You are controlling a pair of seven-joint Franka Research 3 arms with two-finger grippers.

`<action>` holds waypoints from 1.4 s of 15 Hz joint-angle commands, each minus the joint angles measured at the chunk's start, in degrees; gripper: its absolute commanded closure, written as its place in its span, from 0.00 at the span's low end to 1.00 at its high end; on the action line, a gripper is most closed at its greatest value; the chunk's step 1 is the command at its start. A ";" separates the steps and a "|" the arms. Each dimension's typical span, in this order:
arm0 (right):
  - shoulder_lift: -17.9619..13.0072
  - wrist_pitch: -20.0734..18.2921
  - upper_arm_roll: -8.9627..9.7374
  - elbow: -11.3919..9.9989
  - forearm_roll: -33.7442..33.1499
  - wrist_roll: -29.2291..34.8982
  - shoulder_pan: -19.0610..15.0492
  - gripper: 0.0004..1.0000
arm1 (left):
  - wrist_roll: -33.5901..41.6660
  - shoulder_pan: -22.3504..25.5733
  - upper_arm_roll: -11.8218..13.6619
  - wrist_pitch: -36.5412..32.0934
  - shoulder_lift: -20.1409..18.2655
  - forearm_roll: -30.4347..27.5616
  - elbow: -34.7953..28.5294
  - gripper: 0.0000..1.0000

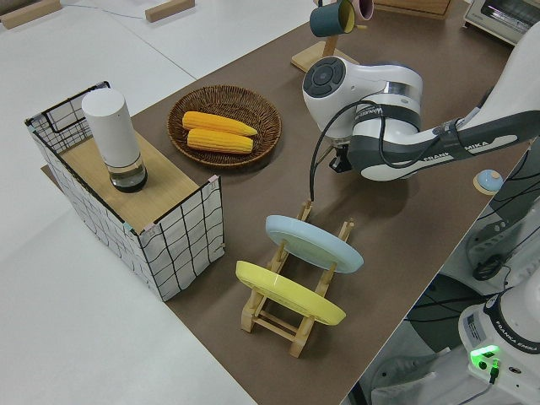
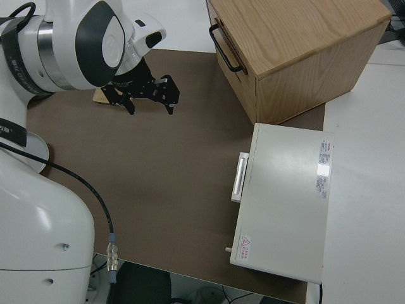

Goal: Pick gray plate from low plate rack and place it on table with left arm

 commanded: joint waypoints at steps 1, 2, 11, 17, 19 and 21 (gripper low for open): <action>-0.12 -0.65 1.23 0.43 -0.37 0.68 -1.37 0.02 | 0.83 -0.72 0.37 1.59 0.11 -1.03 -0.51 0.41; -0.12 -0.65 1.23 0.34 -0.37 0.68 -1.37 0.02 | 0.83 -0.72 0.45 1.59 0.11 -1.03 -0.42 0.39; -0.12 -0.65 1.15 0.43 -0.37 0.68 -1.37 0.02 | -0.66 0.16 0.98 1.68 -0.77 2.03 1.59 0.29; -0.12 -0.65 1.23 0.34 -0.37 0.68 -1.37 0.02 | -16.28 -0.89 -0.07 -1.92 -2.61 15.99 9.49 0.19; -0.12 -0.74 1.23 0.43 -0.37 0.68 -1.37 0.02 | -21.73 -0.89 -2.52 -5.86 -2.88 21.01 14.32 0.07; -0.20 -0.65 1.23 0.43 -0.37 0.68 -1.37 0.02 | -26.22 -0.89 -3.76 -11.13 -2.62 24.97 20.47 0.02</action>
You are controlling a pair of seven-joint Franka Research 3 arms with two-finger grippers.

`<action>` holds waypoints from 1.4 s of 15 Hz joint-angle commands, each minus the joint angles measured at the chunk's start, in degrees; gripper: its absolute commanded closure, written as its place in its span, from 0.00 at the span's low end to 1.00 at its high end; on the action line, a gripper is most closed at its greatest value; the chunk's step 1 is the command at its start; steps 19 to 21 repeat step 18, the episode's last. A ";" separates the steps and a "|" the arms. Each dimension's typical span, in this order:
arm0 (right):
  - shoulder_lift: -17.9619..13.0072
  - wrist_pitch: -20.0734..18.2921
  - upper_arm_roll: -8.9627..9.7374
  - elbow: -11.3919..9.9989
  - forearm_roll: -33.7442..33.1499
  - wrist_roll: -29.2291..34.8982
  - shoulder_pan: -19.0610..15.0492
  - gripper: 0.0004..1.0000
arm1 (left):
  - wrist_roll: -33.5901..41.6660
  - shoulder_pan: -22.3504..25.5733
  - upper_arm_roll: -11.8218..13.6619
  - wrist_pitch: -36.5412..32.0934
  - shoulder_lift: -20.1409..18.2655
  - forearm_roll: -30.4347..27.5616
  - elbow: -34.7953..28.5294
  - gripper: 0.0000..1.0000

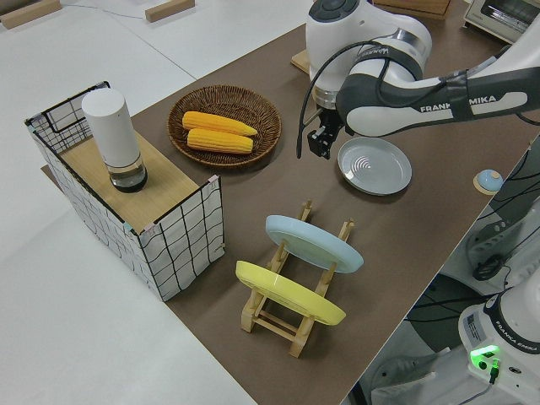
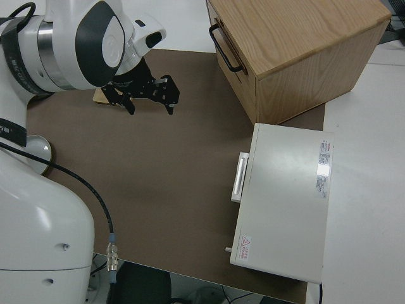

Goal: Pick gray plate from low plate rack and place it on table with left arm

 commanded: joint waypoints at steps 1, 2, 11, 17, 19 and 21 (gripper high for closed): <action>-0.12 -0.65 1.23 0.43 -0.37 0.68 -1.37 0.02 | -7.87 -0.78 -2.04 -9.19 0.15 7.07 10.32 0.01; -0.20 -0.65 1.23 0.43 -0.37 0.68 -1.37 0.02 | -8.06 -0.78 -2.22 -10.86 0.16 8.13 12.08 0.01; -0.12 -0.65 1.14 0.43 -0.37 0.68 -1.37 0.02 | -8.15 -0.78 -5.12 -18.96 0.07 14.10 25.01 0.01; -0.12 -0.65 1.23 0.43 -0.37 0.68 -1.37 0.02 | -8.32 -0.78 -7.05 -20.64 -0.02 14.20 27.13 0.01; -0.12 -0.65 1.23 0.43 -0.37 0.68 -1.37 0.02 | -8.32 -0.78 -7.06 -20.64 -0.02 14.03 27.13 0.01; -0.12 -0.65 1.23 0.43 -0.37 0.68 -1.37 0.02 | -8.32 -0.78 -7.06 -20.64 -0.02 14.03 27.13 0.01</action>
